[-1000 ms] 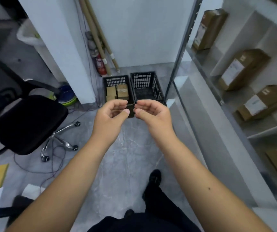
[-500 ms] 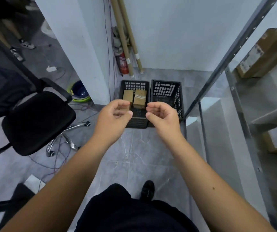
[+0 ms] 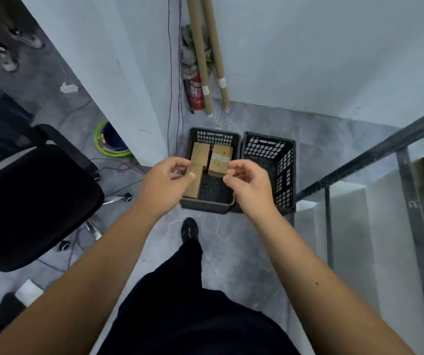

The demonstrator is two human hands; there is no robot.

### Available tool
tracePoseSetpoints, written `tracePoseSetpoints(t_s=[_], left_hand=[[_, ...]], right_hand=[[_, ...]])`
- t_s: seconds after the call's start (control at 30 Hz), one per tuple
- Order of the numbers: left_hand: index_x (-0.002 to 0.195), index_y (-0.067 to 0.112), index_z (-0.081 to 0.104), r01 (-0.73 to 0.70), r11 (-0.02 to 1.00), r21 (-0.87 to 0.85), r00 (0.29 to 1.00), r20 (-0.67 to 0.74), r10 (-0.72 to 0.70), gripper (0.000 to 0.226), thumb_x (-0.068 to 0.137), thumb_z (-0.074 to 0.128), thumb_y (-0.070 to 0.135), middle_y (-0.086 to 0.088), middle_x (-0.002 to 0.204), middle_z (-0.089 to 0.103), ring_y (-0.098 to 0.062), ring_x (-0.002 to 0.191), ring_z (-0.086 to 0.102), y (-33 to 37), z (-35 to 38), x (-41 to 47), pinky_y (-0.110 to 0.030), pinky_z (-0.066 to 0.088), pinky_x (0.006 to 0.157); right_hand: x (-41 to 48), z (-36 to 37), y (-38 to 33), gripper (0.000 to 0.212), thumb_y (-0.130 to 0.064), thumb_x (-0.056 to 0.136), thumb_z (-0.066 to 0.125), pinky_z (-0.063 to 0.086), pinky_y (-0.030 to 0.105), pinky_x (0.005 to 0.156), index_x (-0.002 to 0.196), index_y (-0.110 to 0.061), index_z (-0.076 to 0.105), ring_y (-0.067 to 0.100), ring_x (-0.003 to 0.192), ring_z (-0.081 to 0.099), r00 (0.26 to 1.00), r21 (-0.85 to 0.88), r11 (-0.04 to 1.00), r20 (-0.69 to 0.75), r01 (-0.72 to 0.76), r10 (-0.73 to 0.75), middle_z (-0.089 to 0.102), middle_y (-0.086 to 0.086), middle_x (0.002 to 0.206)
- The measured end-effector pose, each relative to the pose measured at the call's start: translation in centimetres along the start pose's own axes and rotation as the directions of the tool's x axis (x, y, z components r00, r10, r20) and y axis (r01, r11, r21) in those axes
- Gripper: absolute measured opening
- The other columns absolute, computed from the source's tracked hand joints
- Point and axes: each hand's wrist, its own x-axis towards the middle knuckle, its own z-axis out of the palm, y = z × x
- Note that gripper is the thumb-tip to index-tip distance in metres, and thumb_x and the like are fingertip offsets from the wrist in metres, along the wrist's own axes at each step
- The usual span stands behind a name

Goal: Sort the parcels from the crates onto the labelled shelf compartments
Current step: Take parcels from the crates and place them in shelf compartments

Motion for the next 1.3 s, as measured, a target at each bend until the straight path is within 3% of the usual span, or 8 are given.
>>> tracePoseSetpoints(t_s=[0.13,0.4,0.63,0.77,0.97,1.07,1.17,1.3], left_hand=[[0.118,0.029,0.07,0.064,0.988,0.143,0.993,0.092,-0.078,0.025,0.093,0.075,0.028,0.008,0.119,0.069,-0.01,0.107,0.066,-0.6,-1.0,9.5,-0.029,0.052,0.093],[0.124,0.027,0.069,0.145,0.946,0.29,0.955,0.209,-0.21,0.033,0.092,0.073,0.035,0.009,0.118,0.066,-0.011,0.111,0.063,-5.7,3.6,24.6,-0.029,0.049,0.098],[0.123,0.018,0.071,0.394,0.835,0.385,0.828,0.245,-0.504,0.034,0.093,0.071,0.032,-0.002,0.121,0.071,-0.02,0.113,0.065,-19.4,12.8,33.6,-0.031,0.05,0.098],[0.111,0.02,0.072,0.517,0.774,0.366,0.773,0.188,-0.606,0.023,0.091,0.071,0.031,-0.002,0.117,0.069,-0.022,0.111,0.064,-27.1,18.1,38.6,-0.037,0.053,0.101],[0.108,0.017,0.069,0.56,0.714,0.42,0.736,0.144,-0.662,0.021,0.091,0.067,0.03,0.002,0.094,0.064,-0.022,0.095,0.062,-37.7,24.2,44.3,-0.03,0.049,0.081],[0.122,0.015,0.068,0.6,0.685,0.413,0.704,0.134,-0.697,0.033,0.092,0.065,0.029,-0.002,0.107,0.068,-0.016,0.084,0.061,-42.5,25.9,46.0,-0.026,0.044,0.066],[0.12,0.011,0.068,0.613,0.65,0.449,0.683,0.113,-0.722,0.032,0.095,0.065,0.029,-0.008,0.119,0.07,-0.025,0.101,0.066,-46.6,27.6,47.6,-0.029,0.051,0.08],[0.132,0.011,0.064,0.584,0.634,0.507,0.708,0.063,-0.703,0.041,0.099,0.061,0.035,-0.011,0.133,0.066,-0.028,0.115,0.063,-50.8,29.9,48.5,-0.027,0.041,0.079]], right_hand=[[8.4,2.8,0.4,0.021,-0.006,0.088,0.073,0.052,0.026,0.071,0.106,-0.018,0.072,0.008,0.082,0.062,0.991,-0.017,0.991,-0.011,-0.131,0.131,0.07,0.008,0.098],[21.9,5.9,7.1,0.016,-0.013,0.087,0.075,0.049,0.033,0.072,0.1,-0.019,0.067,0.016,0.082,0.062,0.916,0.042,0.915,0.028,-0.401,0.4,0.066,0.003,0.091],[31.5,10.6,21.5,0.018,-0.007,0.094,0.069,0.052,0.032,0.071,0.112,-0.012,0.069,0.019,0.091,0.064,0.808,0.091,0.803,0.075,-0.589,0.585,0.068,0.006,0.104],[35.8,13.0,30.6,0.013,-0.014,0.092,0.073,0.053,0.031,0.067,0.1,-0.022,0.069,0.018,0.09,0.066,0.73,0.091,0.725,0.068,-0.683,0.68,0.071,0.004,0.103],[40.8,15.8,42.9,0.016,-0.014,0.092,0.074,0.052,0.03,0.066,0.097,-0.025,0.064,0.015,0.081,0.063,0.651,0.036,0.651,0.084,-0.759,0.754,0.07,0.005,0.1],[42.9,17.5,47.8,0.016,-0.013,0.091,0.074,0.052,0.029,0.062,0.099,-0.023,0.064,0.012,0.074,0.061,0.631,-0.003,0.634,0.093,-0.773,0.77,0.067,0.002,0.092],[44.6,19.3,52.0,0.022,-0.014,0.091,0.074,0.054,0.033,0.072,0.111,-0.019,0.065,0.013,0.08,0.063,0.624,-0.031,0.632,0.124,-0.774,0.771,0.067,0.002,0.097],[45.8,21.2,55.8,0.041,-0.016,0.09,0.074,0.054,0.038,0.097,0.13,-0.015,0.066,0.02,0.112,0.064,0.631,-0.052,0.641,0.129,-0.766,0.765,0.069,0.006,0.124]])
